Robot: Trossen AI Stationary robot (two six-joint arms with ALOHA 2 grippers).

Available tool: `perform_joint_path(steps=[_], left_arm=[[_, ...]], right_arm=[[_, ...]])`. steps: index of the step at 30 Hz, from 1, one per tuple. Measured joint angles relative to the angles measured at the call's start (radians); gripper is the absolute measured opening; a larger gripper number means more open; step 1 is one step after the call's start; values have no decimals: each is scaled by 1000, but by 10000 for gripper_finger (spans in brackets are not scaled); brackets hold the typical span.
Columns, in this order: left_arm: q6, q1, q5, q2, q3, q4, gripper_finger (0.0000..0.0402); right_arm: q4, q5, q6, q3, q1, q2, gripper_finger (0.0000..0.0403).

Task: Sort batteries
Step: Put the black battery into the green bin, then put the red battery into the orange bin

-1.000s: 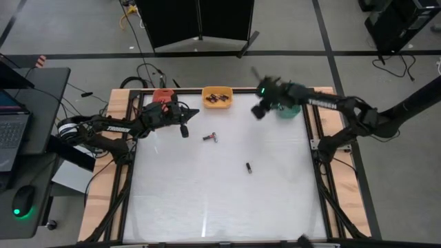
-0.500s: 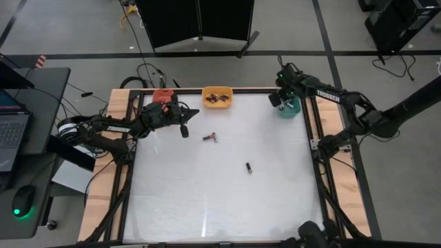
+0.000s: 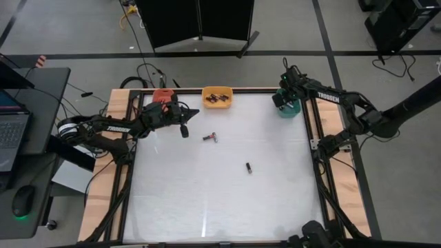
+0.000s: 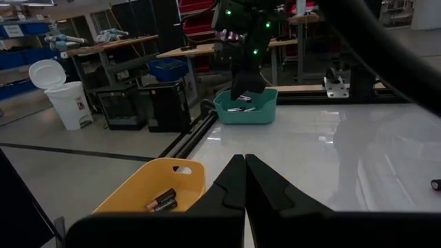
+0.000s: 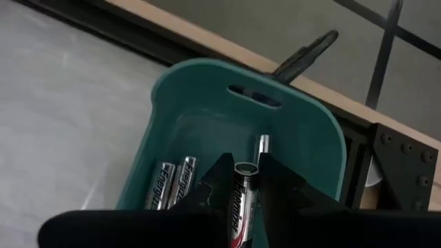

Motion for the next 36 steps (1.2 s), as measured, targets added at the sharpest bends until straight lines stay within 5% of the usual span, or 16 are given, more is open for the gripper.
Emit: perform_joint_path(steps=[17, 29, 32, 36], left_arm=[[0, -4, 0, 0, 0, -29, 7], [-17, -6, 0, 0, 0, -59, 7], [8, -12, -1, 0, 0, -72, 7], [39, -36, 2, -9, 24, -142, 7]], right_arm=[[131, 6, -5, 11, 24, 178, 61], [-38, 5, -33, 78, 32, 124, 160], [-106, 2, -65, 102, 62, 80, 143], [-187, -112, -76, 108, 119, 10, 60]])
